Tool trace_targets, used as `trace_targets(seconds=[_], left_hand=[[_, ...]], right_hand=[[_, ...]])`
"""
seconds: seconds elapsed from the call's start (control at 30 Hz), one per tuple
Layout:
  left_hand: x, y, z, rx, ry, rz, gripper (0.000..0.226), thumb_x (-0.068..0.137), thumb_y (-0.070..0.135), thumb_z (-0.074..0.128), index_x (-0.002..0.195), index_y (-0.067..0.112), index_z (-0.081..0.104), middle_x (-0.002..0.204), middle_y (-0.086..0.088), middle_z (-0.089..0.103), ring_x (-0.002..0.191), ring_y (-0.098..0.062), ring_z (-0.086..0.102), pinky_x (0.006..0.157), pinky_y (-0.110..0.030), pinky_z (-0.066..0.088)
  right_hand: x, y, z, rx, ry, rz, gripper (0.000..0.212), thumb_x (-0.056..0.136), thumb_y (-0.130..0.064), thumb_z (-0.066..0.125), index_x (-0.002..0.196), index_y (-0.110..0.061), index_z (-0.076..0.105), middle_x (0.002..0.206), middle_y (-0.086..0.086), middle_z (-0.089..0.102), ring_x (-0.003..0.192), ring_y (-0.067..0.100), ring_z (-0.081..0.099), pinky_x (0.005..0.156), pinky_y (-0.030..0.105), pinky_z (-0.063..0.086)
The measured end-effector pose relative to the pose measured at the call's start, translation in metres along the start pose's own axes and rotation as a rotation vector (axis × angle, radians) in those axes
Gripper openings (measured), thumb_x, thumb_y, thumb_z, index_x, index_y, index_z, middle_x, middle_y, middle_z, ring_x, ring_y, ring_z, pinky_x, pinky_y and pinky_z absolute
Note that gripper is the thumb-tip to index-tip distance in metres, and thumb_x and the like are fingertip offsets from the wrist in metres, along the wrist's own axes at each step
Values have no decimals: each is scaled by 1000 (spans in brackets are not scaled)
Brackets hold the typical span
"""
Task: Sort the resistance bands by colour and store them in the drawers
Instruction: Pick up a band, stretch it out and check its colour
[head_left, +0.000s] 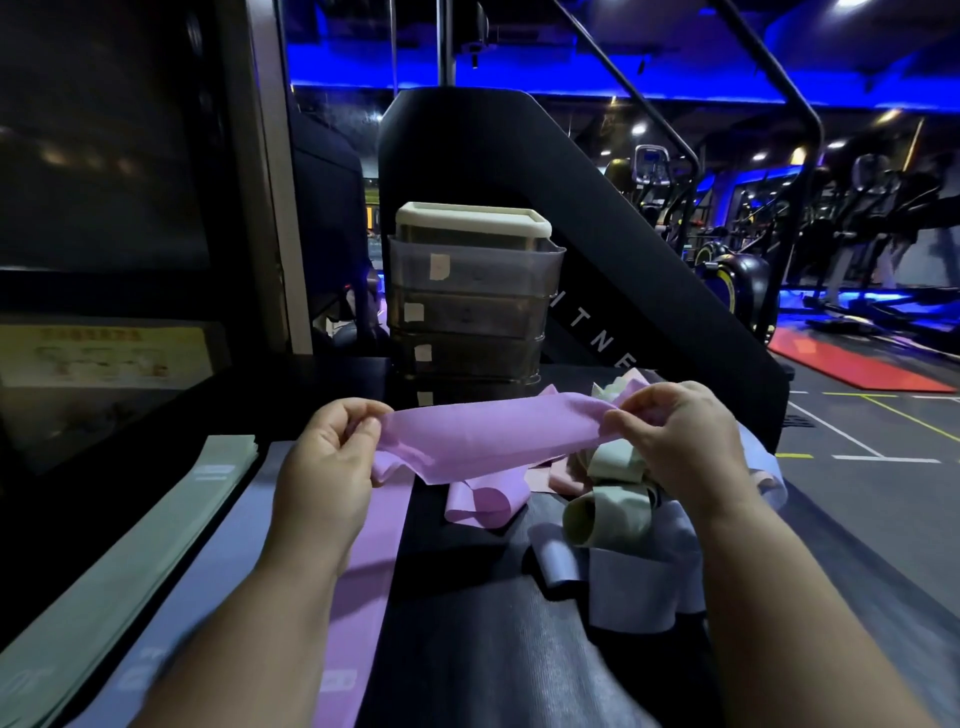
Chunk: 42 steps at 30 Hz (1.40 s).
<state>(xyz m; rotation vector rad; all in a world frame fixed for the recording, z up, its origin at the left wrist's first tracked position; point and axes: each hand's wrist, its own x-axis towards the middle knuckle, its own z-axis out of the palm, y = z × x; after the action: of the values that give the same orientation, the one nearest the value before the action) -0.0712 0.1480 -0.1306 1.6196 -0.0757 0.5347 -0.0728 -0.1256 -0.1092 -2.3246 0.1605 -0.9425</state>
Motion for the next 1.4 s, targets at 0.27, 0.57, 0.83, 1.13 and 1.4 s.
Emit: trace_targets(seconds=[0.27, 0.57, 0.83, 1.13, 1.4], left_hand=[[-1, -2, 1, 143, -37, 9, 14, 98, 20, 54, 89, 25, 63, 70, 8, 60, 62, -10, 55, 70, -31, 47], [-6, 2, -2, 357, -17, 97, 6, 95, 26, 58, 92, 24, 63, 83, 11, 63, 77, -10, 59, 62, -19, 42], [-10, 5, -2, 476, -107, 67, 21, 85, 39, 71, 75, 23, 61, 70, 9, 61, 67, -4, 55, 55, -18, 38], [-12, 9, -3, 669, -389, -10, 40, 74, 56, 74, 64, 20, 61, 52, 9, 52, 54, -11, 47, 53, -25, 36], [-10, 14, -6, 255, -611, -176, 37, 63, 45, 85, 61, 18, 61, 62, 6, 58, 63, -10, 53, 68, -27, 40]], right_hand=[[3, 5, 1, 251, 52, 84, 22, 84, -28, 73, 63, -29, 69, 68, -7, 62, 81, 25, 62, 70, 34, 49], [0, 3, -3, 595, 11, 269, 19, 81, -17, 73, 62, -16, 73, 65, 8, 60, 68, 20, 53, 67, 37, 46], [4, 6, -6, 816, 52, 296, 15, 90, -11, 63, 76, -10, 68, 78, 11, 63, 76, 18, 59, 68, 26, 52], [8, 8, -11, 875, 150, 331, 25, 97, -13, 53, 73, -13, 59, 56, -2, 54, 49, 9, 48, 43, 16, 41], [14, 20, -14, 778, 72, 357, 24, 100, -18, 51, 78, -13, 60, 69, 7, 55, 58, 18, 51, 54, 26, 44]])
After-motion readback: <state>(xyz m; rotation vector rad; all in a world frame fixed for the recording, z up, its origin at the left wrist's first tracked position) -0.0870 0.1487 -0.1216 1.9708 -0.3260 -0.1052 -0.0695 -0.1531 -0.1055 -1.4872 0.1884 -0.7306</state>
